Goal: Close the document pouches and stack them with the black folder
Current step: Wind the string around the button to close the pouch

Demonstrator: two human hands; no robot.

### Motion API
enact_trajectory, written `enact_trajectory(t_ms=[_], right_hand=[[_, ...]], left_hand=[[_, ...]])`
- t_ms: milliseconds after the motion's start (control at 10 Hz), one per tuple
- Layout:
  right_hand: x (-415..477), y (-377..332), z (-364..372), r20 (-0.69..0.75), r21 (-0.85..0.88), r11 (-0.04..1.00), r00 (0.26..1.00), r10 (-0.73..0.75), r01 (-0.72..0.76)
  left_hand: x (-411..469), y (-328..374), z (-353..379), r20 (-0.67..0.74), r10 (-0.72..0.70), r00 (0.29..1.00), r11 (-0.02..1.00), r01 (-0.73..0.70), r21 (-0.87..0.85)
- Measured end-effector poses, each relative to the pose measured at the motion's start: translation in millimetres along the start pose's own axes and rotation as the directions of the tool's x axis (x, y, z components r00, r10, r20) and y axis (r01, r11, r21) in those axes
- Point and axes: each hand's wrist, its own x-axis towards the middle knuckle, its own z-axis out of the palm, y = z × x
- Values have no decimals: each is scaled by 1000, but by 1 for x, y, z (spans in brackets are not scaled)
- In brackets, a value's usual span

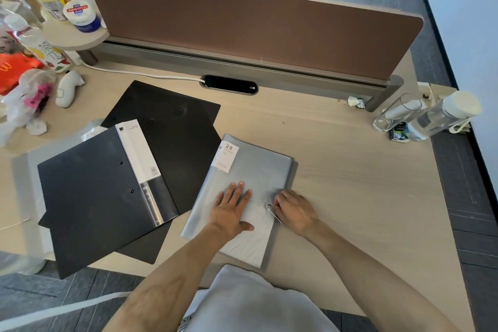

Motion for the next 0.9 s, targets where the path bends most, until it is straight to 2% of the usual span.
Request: enact_trajectory(t_ms=[100, 200, 300, 500, 700, 900], right_hand=[[1, -1, 0, 20, -261, 962, 997, -78, 81], [2, -1, 3, 5, -307, 946, 994, -106, 103], [-1, 1, 2, 29, -291, 946, 990, -138, 141], [-3, 1, 5, -43, -332, 912, 962, -271, 242], [-2, 2, 13, -46, -259, 943, 973, -227, 207], [-8, -5, 13, -36, -129, 990, 997, -67, 62]], left_hand=[[0, -1, 0, -9, -1, 1000, 1000, 1, 4], [0, -1, 1, -10, 1, 1000, 1000, -1, 2], [1, -1, 2, -16, 0, 1000, 1000, 0, -8], [1, -2, 4, -23, 4, 1000, 1000, -4, 0], [3, -3, 7, -38, 5, 999, 1000, -5, -11], [3, -3, 9, -37, 14, 999, 1000, -14, -1]])
